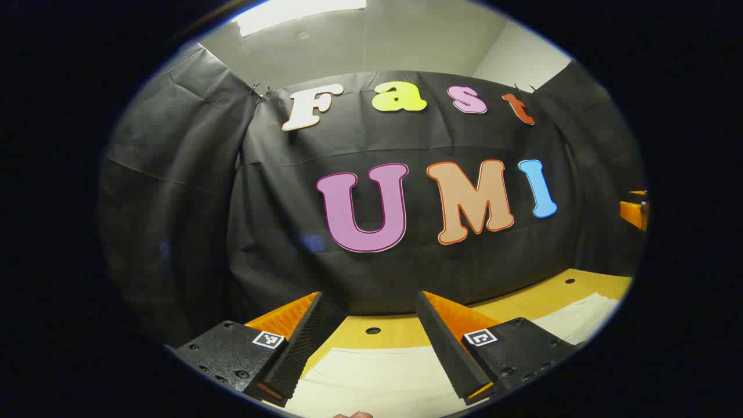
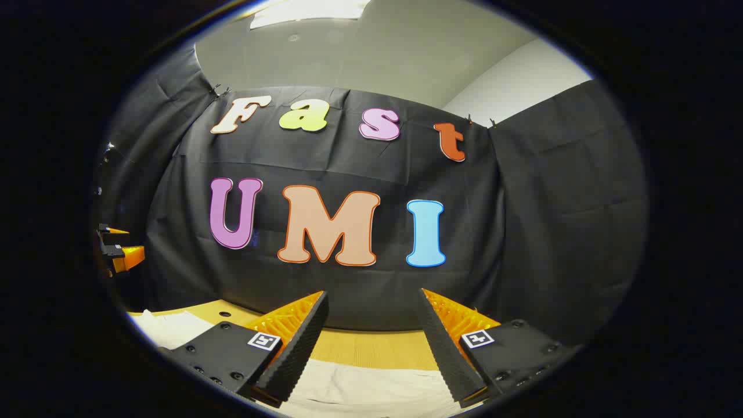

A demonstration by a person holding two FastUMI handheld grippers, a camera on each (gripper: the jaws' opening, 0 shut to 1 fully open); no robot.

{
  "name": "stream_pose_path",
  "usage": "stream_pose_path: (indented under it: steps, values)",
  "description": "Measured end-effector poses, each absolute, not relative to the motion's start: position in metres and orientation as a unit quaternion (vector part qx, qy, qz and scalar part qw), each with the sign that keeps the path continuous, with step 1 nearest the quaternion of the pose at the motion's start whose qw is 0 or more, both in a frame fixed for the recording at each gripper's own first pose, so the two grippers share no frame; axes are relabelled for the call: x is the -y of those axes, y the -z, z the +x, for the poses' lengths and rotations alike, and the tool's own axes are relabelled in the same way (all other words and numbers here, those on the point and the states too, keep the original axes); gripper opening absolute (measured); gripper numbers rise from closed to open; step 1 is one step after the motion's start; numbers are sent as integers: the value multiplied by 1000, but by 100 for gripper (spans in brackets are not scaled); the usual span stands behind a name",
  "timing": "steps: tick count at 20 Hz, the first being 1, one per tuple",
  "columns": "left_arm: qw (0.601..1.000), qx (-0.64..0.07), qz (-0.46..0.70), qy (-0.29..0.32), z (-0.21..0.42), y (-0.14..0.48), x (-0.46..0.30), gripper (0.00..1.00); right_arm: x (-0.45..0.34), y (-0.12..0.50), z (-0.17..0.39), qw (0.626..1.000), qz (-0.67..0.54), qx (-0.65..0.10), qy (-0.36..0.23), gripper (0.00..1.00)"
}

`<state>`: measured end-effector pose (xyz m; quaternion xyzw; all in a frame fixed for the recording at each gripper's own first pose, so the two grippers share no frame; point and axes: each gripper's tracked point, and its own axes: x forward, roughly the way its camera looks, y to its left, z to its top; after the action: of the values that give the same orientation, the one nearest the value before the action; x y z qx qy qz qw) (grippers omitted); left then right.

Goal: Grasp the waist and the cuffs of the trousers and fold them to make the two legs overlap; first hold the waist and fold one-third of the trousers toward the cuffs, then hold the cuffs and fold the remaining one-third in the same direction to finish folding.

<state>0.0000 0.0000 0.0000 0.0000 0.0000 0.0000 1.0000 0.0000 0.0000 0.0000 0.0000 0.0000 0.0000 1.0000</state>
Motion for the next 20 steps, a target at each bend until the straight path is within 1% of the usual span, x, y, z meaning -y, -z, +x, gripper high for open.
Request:
stream_pose_path:
  steps: [20]
  values:
    - [1000,-10,10,-19,-9,8,-12,96,-3,11,5,1000,2,-6,-11,97]
